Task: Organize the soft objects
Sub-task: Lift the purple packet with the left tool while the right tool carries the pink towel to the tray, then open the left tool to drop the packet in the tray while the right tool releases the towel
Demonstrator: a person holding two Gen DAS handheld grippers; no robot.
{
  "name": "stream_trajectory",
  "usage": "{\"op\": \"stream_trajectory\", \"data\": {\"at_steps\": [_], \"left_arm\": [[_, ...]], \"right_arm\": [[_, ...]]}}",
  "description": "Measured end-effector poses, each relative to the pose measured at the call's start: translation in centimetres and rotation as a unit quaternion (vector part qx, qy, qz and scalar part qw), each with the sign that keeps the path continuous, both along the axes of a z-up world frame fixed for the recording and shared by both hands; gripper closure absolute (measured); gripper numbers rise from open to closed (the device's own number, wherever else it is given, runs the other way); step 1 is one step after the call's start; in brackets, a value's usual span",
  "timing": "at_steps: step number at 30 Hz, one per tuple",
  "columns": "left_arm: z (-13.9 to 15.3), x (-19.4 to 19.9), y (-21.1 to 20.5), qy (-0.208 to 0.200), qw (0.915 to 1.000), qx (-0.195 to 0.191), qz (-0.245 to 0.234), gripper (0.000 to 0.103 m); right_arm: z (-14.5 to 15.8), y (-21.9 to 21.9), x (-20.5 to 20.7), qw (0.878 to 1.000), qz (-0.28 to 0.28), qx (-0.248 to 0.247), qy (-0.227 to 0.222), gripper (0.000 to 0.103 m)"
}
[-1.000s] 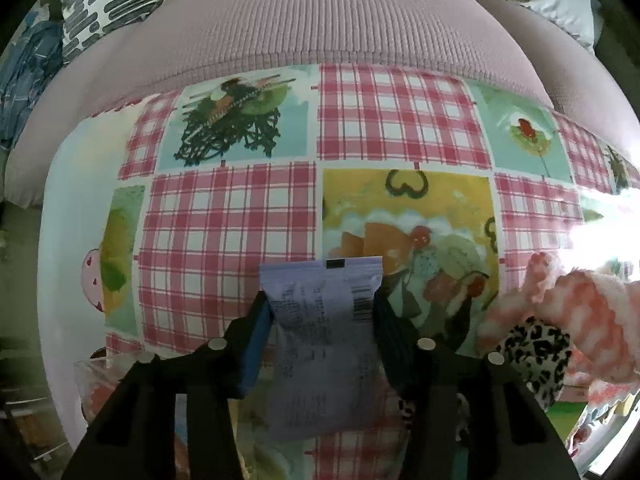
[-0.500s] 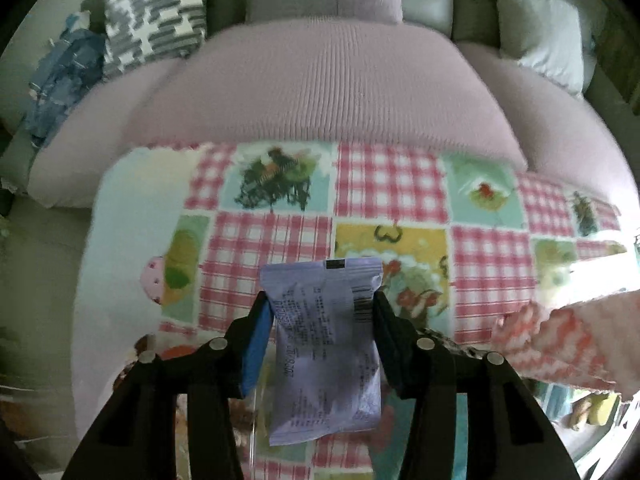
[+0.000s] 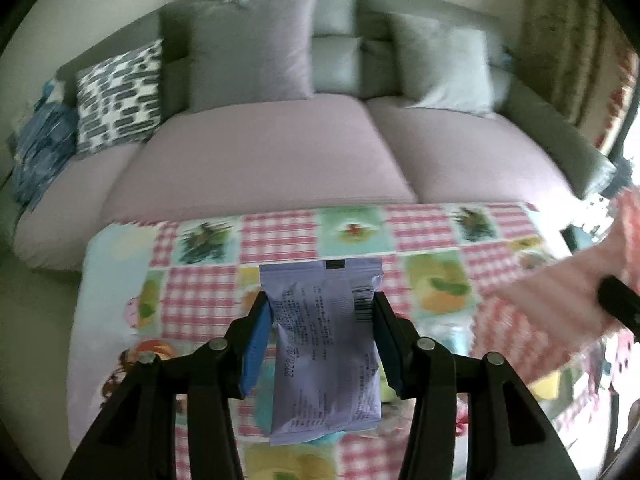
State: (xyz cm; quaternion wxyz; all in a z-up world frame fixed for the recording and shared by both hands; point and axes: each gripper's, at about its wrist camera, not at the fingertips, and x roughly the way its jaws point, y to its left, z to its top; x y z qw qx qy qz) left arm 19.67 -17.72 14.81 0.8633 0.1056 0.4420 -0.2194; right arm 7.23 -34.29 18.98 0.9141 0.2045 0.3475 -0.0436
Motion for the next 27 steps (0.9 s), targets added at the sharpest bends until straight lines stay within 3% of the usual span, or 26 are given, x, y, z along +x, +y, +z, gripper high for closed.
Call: {"op": "stream_trajectory", "data": {"at_steps": [6, 10, 12, 19, 27], "left_arm": [[-0.1, -4.6, -5.2, 0.005, 0.998, -0.011, -0.062, 0.052], [-2.8, -6.6, -8.7, 0.028, 0.9953, -0.007, -0.092, 0.052], [-4.3, -7.3, -10.0, 0.04, 0.9937, -0.002, -0.105, 0.052], [-9.4, -8.0, -13.2, 0.077, 0.9899, 0.004, -0.119, 0.052], [-13.4, -7.4, -14.6, 0.101, 0.9883, -0.003, -0.114, 0.052]], "right_arm": [[0.3, -3.8, -3.2, 0.999, -0.048, -0.012, 0.004, 0.094], [-1.1, -5.6, -4.7, 0.996, -0.081, -0.031, 0.026, 0.094], [-2.7, -6.4, -5.1, 0.994, -0.095, -0.032, 0.041, 0.094], [-10.5, -9.0, -5.3, 0.986, -0.134, 0.035, 0.09, 0.094], [-15.3, -10.1, -4.9, 0.981, -0.138, 0.036, 0.132, 0.094]]}}
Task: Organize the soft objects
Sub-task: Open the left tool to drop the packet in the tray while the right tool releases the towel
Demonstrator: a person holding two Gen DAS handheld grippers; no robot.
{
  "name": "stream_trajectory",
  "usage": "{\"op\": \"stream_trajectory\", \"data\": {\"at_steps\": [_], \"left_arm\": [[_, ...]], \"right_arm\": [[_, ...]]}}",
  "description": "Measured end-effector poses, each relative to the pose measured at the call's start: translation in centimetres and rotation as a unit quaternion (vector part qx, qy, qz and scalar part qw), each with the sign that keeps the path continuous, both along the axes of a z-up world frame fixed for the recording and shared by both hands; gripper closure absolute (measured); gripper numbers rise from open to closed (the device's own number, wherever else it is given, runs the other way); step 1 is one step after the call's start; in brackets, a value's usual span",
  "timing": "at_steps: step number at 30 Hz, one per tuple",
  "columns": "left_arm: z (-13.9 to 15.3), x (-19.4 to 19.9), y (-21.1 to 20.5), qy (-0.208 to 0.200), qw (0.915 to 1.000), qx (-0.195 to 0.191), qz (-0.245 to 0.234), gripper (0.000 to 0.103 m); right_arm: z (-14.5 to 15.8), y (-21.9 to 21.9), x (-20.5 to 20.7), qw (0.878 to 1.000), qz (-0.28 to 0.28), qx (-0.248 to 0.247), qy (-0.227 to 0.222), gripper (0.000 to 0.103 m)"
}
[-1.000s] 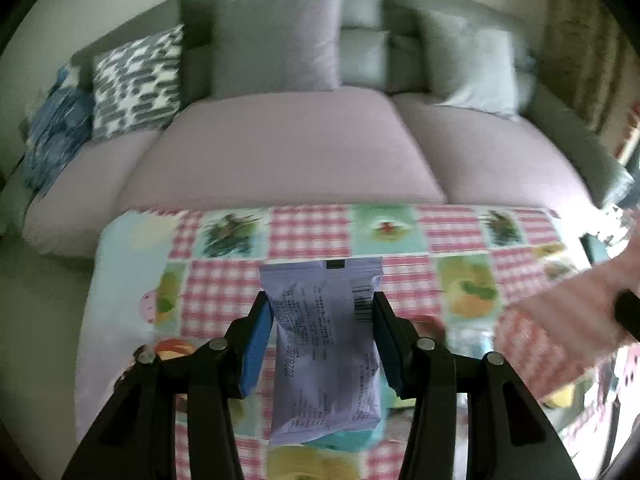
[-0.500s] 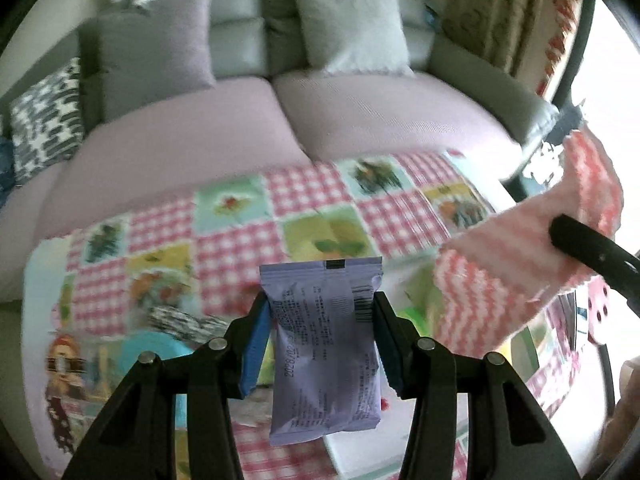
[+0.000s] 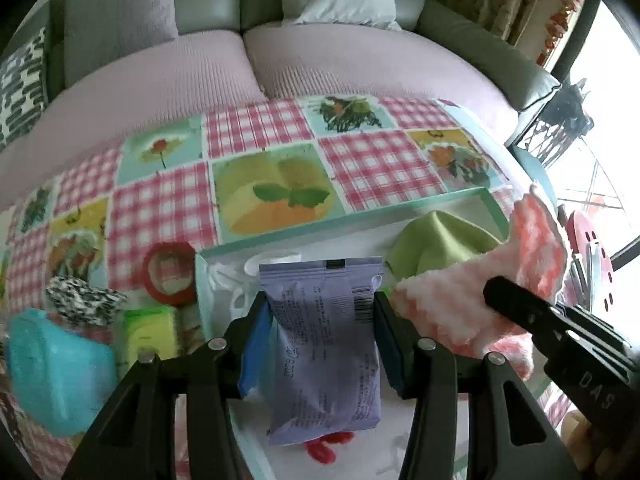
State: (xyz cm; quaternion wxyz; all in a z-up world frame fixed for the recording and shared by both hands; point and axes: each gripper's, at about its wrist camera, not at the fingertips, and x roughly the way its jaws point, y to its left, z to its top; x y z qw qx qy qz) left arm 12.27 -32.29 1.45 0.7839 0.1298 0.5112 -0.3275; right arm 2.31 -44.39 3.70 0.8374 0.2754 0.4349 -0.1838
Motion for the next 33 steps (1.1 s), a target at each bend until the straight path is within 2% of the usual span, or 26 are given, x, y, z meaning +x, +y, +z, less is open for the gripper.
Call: {"op": "stream_trajectory", "data": {"at_steps": [8, 14, 20, 21, 22, 23, 25, 30, 33], "left_arm": [[-2.0, 1.7, -0.4, 0.021, 0.9994, -0.005, 0.027, 0.051], [-2.8, 2.3, -0.4, 0.039, 0.9982, -0.017, 0.043, 0.051], [-2.7, 2.1, 0.1, 0.056, 0.9973, -0.019, 0.044, 0.043], [-2.5, 2.2, 0.3, 0.055, 0.9971, -0.021, 0.048, 0.036], [-2.2, 2.2, 0.6, 0.054, 0.9968, -0.024, 0.054, 0.03], [-2.0, 2.2, 0.8, 0.054, 0.9966, -0.027, 0.057, 0.029], [-1.5, 2.2, 1.3, 0.057, 0.9961, -0.034, 0.058, 0.029], [-0.1, 1.9, 2.8, 0.041, 0.996, -0.03, 0.073, 0.024], [0.5, 1.7, 3.7, 0.03, 0.996, -0.021, 0.081, 0.023]], "right_arm": [[-2.6, -0.5, 0.8, 1.0, 0.003, 0.003, 0.026, 0.094], [-3.3, -0.3, 0.9, 0.999, 0.004, 0.007, 0.039, 0.091], [-2.5, -0.2, 0.7, 0.999, 0.005, 0.002, 0.045, 0.091], [-2.3, -0.2, 0.7, 0.999, 0.005, -0.001, 0.044, 0.091], [-1.9, -0.2, 0.6, 0.999, 0.007, -0.006, 0.042, 0.089], [-1.6, -0.1, 0.6, 0.999, 0.01, -0.011, 0.042, 0.083], [-1.0, 0.1, 0.6, 0.999, 0.015, -0.018, 0.044, 0.078], [0.3, 0.4, 0.7, 0.998, 0.027, -0.035, 0.055, 0.075], [0.9, 0.4, 0.4, 0.997, 0.025, -0.041, 0.061, 0.056]]}}
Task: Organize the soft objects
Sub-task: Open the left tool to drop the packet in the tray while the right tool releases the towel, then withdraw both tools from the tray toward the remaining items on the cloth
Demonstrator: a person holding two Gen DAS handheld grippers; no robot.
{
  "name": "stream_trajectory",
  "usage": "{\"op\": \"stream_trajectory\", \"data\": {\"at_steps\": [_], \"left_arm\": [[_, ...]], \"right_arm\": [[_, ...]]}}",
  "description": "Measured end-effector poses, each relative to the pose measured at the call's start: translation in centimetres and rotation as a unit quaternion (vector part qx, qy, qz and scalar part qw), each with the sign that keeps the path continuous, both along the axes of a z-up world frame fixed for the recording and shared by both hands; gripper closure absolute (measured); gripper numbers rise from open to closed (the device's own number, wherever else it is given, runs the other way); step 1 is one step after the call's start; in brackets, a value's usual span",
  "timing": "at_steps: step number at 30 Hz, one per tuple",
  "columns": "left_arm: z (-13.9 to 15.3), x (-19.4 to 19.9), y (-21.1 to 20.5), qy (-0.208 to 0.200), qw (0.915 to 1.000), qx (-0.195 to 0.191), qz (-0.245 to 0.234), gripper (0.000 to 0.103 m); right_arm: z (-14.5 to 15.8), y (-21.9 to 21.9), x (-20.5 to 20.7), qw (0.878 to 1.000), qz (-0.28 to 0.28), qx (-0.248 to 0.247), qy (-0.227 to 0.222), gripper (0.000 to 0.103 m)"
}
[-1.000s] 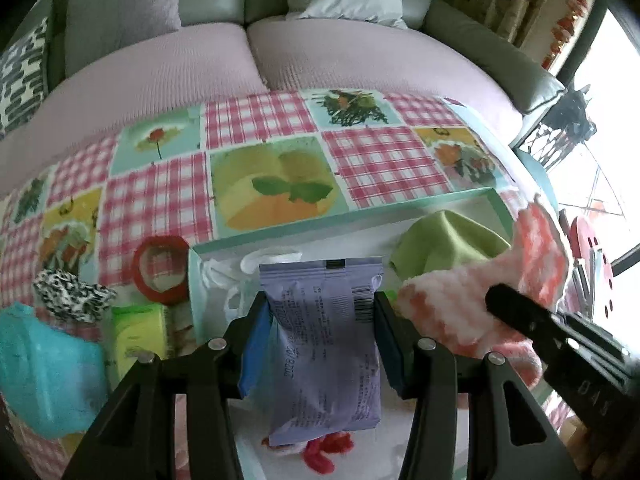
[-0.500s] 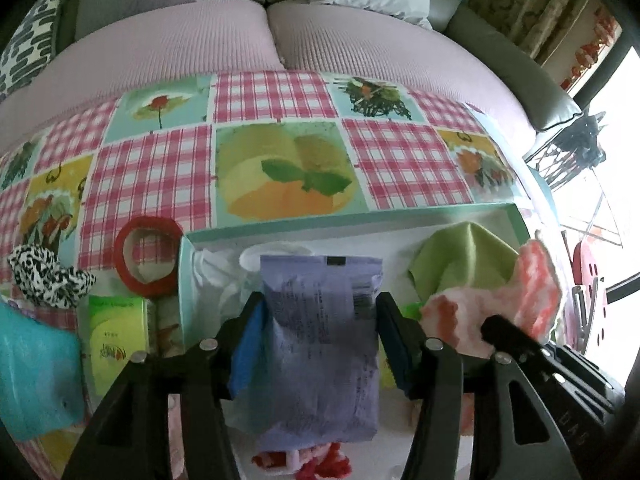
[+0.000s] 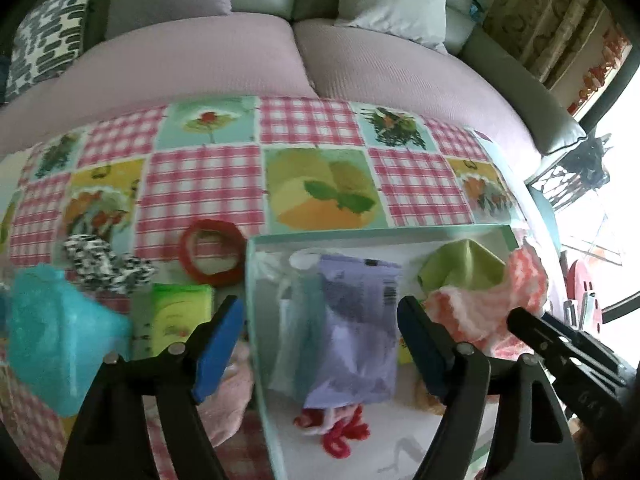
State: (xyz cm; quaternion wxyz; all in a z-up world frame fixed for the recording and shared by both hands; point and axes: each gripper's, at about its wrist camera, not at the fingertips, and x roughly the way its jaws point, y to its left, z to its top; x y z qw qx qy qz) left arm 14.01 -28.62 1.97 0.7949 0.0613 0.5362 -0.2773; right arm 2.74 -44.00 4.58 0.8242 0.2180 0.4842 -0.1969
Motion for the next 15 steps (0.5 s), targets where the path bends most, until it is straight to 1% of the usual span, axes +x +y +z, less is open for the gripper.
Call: {"op": "stream_trajectory", "data": {"at_steps": [3, 5, 6, 7, 9, 10, 15], "left_arm": [[0.3, -0.1, 0.4, -0.013, 0.9998, 0.013, 0.003, 0.023], [0.5, -0.1, 0.7, -0.017, 0.9998, 0.013, 0.006, 0.023], [0.6, -0.1, 0.9, -0.015, 0.9998, 0.01, 0.007, 0.023], [0.6, 0.0, 1.0, -0.013, 0.9999, 0.008, 0.006, 0.02], [0.6, -0.1, 1.1, -0.016, 0.9998, 0.014, 0.005, 0.014], [0.7, -0.1, 1.2, -0.024, 0.9995, 0.021, 0.005, 0.014], [1.5, -0.1, 2.1, -0.046, 0.9984, 0.031, 0.014, 0.014]], "right_arm": [[0.6, 0.2, -0.2, 1.0, 0.004, -0.003, 0.003, 0.054], [1.0, 0.4, -0.3, 1.0, 0.008, -0.004, 0.006, 0.041], [1.1, 0.5, -0.3, 1.0, 0.009, -0.005, 0.008, 0.04], [1.2, 0.6, -0.3, 1.0, 0.011, -0.005, 0.01, 0.039], [1.4, 0.7, -0.4, 1.0, 0.01, -0.007, 0.016, 0.033], [1.4, 0.8, -0.4, 1.0, 0.009, -0.008, 0.018, 0.029], [1.5, 1.1, -0.3, 0.999, 0.01, -0.009, 0.029, 0.021]]}}
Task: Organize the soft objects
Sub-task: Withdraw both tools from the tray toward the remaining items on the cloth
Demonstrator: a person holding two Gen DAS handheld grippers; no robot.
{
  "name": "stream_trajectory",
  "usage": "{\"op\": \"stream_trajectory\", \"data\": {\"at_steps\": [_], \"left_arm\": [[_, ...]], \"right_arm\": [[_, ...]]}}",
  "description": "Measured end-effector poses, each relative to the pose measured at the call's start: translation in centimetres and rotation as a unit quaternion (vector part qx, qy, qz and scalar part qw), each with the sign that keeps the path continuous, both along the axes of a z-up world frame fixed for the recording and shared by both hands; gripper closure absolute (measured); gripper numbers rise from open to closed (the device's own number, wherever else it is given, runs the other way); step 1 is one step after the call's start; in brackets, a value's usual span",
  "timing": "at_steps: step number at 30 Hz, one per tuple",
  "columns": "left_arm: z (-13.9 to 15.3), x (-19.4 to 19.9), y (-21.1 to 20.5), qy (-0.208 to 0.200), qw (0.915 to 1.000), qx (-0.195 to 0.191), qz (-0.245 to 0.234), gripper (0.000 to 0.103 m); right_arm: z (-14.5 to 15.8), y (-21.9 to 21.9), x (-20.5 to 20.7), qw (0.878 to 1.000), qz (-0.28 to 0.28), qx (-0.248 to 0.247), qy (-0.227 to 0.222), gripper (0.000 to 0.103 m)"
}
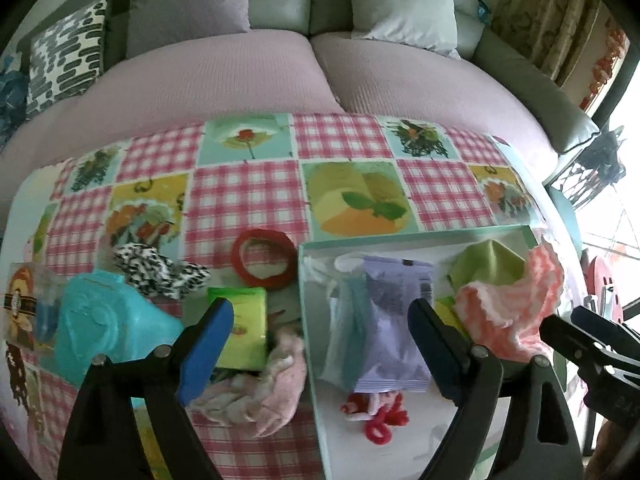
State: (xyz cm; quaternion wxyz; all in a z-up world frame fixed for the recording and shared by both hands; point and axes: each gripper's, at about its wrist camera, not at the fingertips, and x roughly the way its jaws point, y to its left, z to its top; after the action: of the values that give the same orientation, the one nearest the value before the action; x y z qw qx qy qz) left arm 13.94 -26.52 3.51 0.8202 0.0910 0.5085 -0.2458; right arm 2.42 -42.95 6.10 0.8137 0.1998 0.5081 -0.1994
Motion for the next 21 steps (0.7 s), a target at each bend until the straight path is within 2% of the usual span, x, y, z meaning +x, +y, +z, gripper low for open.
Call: {"op": "stream_trajectory", "data": {"at_steps": [5, 6, 7, 17, 21], "left_arm": [[1.3, 0.4, 1.3, -0.018, 0.9998, 0.002, 0.006, 0.014], [1.5, 0.5, 1.5, -0.023, 0.9997, 0.005, 0.007, 0.014], [1.8, 0.5, 1.8, -0.029, 0.9995, 0.008, 0.008, 0.014], [4.0, 1.6, 5.2, -0.038, 0.9986, -0.03, 0.02, 0.014], [5.0, 2.8, 8.1, -0.042, 0.9967, -0.048, 0.049, 0.013]], "right_arm": [[0.0, 0.2, 0.1, 1.0, -0.004, -0.007, 0.014, 0.014], [0.1, 0.3, 0.1, 1.0, -0.004, -0.008, 0.015, 0.005], [0.2, 0.3, 0.2, 1.0, -0.004, -0.01, 0.016, 0.0], [0.9, 1.2, 1.4, 1.0, 0.001, -0.009, 0.014, 0.0], [1.5, 2.2, 2.6, 1.0, 0.011, -0.014, 0.01, 0.0]]}}
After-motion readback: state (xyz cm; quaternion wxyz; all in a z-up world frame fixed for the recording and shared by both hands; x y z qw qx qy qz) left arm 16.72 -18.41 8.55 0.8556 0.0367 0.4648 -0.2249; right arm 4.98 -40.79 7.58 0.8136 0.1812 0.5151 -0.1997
